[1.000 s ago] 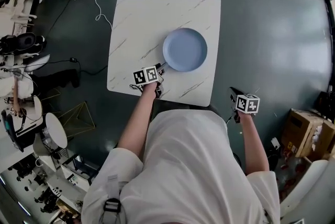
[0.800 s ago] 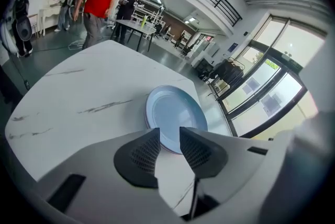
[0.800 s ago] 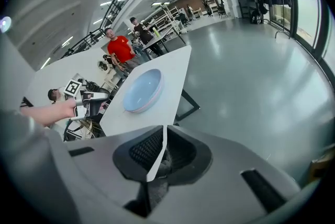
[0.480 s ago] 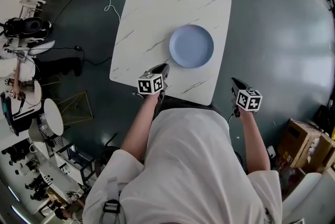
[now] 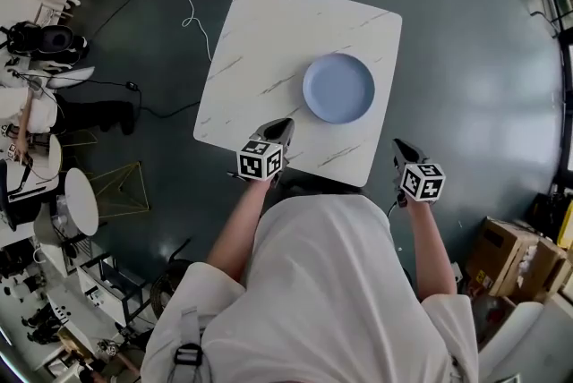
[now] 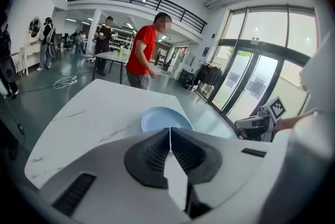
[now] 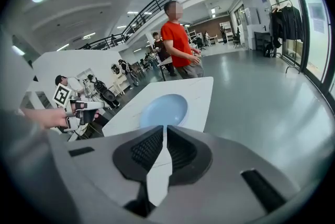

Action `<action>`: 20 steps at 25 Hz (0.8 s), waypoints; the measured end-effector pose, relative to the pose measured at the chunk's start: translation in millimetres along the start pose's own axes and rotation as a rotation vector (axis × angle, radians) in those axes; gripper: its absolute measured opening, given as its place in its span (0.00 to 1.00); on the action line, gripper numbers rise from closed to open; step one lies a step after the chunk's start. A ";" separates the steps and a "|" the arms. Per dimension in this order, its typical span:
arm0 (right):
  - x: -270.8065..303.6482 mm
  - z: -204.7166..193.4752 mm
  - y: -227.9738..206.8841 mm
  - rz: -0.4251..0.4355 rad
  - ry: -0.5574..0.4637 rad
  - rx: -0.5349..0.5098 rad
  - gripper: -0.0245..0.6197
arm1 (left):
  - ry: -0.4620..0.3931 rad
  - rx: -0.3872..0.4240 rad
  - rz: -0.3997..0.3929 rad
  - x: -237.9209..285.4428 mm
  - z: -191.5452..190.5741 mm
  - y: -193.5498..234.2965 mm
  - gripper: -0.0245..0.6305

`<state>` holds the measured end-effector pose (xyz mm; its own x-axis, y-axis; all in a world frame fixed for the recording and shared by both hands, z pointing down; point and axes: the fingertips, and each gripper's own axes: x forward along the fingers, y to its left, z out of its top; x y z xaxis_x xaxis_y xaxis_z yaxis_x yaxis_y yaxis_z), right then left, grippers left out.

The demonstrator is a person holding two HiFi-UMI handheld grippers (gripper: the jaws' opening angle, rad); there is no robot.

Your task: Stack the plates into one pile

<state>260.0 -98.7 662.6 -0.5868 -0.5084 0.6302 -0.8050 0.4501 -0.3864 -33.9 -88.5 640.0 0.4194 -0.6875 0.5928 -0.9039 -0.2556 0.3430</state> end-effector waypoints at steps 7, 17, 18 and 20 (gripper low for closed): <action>-9.7 2.2 50.5 -0.022 -0.053 -0.074 0.10 | -0.039 0.021 -0.057 -48.5 -10.4 10.6 0.06; -47.4 -19.2 113.5 -0.099 -0.126 -0.145 0.10 | -0.051 0.060 -0.149 -113.9 -44.8 6.6 0.06; -53.4 -23.0 118.2 -0.107 -0.133 -0.145 0.10 | -0.051 0.070 -0.160 -119.7 -47.4 3.4 0.06; -67.3 -29.5 129.6 -0.126 -0.150 -0.143 0.10 | -0.050 0.087 -0.180 -132.7 -50.8 -1.5 0.06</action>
<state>197.7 15.4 589.9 -0.4978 -0.6654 0.5563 -0.8582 0.4705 -0.2052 -83.9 37.7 597.9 0.5723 -0.6578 0.4897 -0.8194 -0.4340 0.3746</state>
